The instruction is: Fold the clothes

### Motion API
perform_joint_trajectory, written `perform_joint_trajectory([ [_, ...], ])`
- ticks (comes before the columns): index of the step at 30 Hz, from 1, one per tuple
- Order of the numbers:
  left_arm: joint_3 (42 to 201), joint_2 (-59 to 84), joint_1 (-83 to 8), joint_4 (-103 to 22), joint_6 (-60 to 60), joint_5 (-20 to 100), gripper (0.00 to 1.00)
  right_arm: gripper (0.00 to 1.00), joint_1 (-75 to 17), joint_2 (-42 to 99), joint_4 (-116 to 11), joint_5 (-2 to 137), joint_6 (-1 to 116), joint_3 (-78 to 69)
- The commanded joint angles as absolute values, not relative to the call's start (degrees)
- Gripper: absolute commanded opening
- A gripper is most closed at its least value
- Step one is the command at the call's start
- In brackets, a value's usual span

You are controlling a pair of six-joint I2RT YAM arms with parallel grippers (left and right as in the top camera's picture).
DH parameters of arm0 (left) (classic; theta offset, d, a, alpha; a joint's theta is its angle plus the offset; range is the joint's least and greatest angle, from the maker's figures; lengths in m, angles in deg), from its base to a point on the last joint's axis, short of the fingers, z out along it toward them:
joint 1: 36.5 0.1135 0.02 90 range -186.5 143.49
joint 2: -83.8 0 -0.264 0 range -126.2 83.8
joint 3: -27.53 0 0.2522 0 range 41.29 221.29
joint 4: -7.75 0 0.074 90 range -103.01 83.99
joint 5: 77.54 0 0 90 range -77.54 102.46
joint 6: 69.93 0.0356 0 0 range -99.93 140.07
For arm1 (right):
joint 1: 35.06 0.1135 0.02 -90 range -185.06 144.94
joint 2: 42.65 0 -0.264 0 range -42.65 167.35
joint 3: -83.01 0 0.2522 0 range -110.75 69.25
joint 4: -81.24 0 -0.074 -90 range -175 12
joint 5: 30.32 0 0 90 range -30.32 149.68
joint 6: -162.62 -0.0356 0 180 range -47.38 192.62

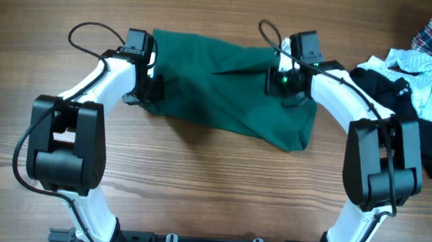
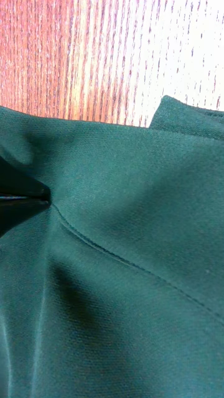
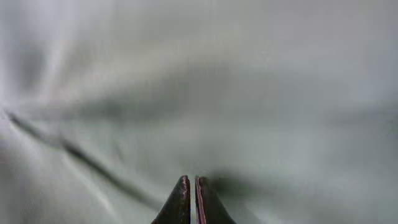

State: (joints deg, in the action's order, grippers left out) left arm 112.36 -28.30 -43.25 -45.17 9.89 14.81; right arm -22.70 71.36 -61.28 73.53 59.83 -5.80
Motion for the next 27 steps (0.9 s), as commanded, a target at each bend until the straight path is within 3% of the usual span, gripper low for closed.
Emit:
perform_joint_trajectory([
  [1, 111.35, -30.02, -42.99, -44.51, 9.1, 12.82, 0.04, 0.04, -23.99, 71.45, -65.8, 67.65, 58.95, -7.52],
  [16, 111.35, -30.02, -42.99, -42.87, 8.84, 13.04, 0.04, 0.06, -25.72, 72.67, -77.49, 57.61, 58.91, -7.52],
  [27, 111.35, -30.02, -42.99, -42.87, 8.86, 13.01, 0.04, 0.04, -26.37, 76.02, -74.43, 58.53, 58.69, -7.52],
])
